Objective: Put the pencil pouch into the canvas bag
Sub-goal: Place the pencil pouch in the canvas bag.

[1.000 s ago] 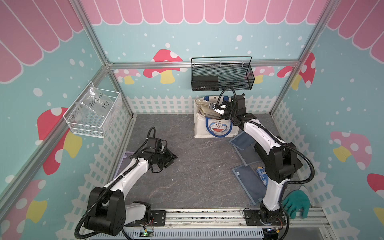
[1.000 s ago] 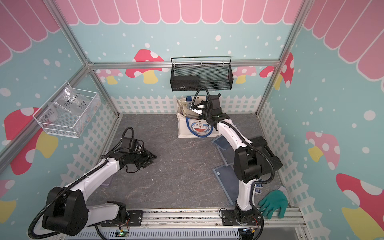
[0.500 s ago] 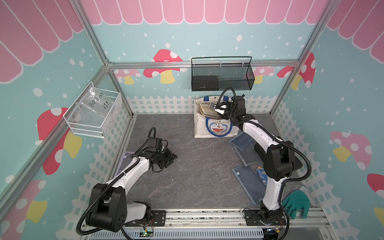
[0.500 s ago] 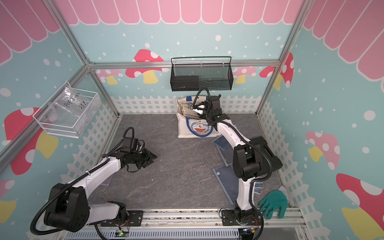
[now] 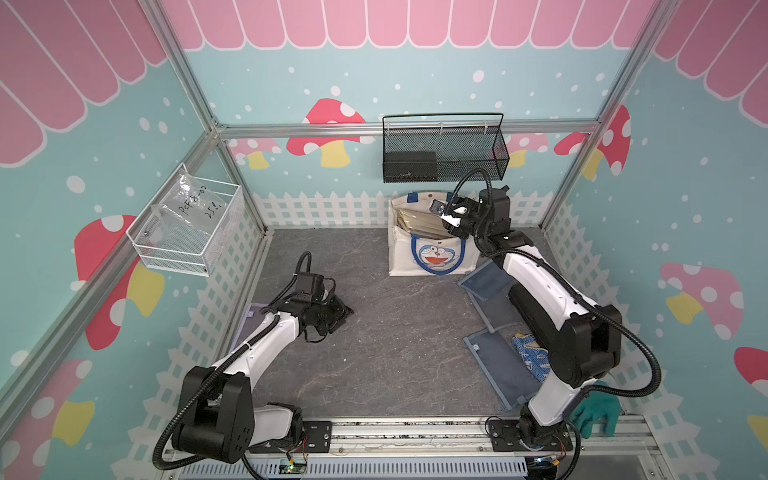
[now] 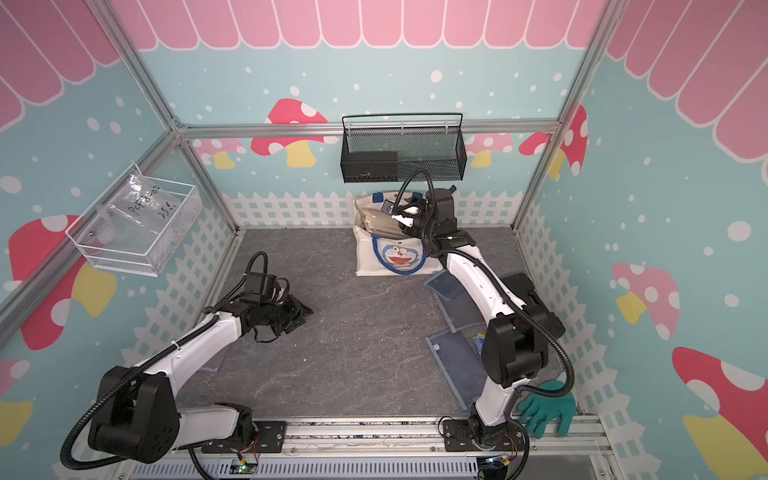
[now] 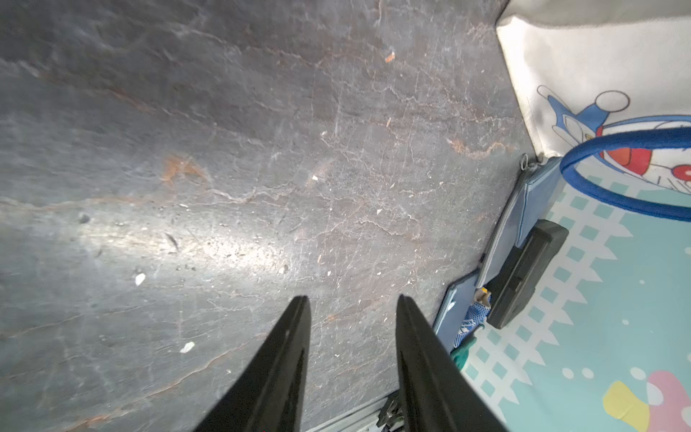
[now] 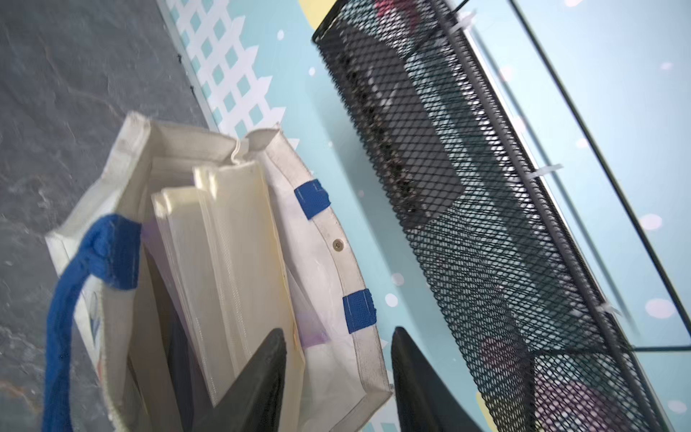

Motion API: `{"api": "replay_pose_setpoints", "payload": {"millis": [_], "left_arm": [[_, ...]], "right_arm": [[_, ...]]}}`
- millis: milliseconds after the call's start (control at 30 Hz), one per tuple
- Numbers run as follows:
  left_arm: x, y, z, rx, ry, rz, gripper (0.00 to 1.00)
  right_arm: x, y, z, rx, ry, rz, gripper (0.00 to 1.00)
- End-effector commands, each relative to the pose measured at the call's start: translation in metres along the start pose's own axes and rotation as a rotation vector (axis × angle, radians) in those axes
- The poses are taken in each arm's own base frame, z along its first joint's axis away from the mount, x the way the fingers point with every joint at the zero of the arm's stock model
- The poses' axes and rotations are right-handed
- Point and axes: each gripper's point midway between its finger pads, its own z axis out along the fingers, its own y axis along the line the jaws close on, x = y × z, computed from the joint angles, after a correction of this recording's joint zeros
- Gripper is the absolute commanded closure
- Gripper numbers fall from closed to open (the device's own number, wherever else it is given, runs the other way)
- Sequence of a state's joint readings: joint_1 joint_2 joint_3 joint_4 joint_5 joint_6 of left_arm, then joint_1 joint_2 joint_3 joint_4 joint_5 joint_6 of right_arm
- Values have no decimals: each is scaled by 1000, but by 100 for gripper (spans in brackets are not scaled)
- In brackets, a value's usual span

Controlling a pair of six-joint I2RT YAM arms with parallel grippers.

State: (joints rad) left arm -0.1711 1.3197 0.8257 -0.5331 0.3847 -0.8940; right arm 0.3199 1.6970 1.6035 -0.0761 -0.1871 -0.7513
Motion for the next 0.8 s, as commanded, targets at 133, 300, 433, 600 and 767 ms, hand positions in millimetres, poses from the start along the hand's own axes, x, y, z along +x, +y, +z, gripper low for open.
{"api": "replay_pose_setpoints", "payload": {"millis": [133, 300, 433, 600, 767], "left_arm": [[-35, 29, -27, -167, -112, 17, 47], [-70, 89, -72, -451, -229, 16, 35], [-91, 140, -101, -664, -298, -39, 26], [-111, 169, -108, -766, -319, -81, 24], [-144, 184, -98, -825, -292, -52, 23]], "right_arm": [[-36, 2, -9, -81, -123, 472, 57], [-60, 26, -24, -216, -210, 603, 53], [-76, 55, -43, -288, -201, 655, 40], [-80, 84, -70, -364, -203, 738, 30], [-90, 93, -90, -413, -224, 769, 21]]}}
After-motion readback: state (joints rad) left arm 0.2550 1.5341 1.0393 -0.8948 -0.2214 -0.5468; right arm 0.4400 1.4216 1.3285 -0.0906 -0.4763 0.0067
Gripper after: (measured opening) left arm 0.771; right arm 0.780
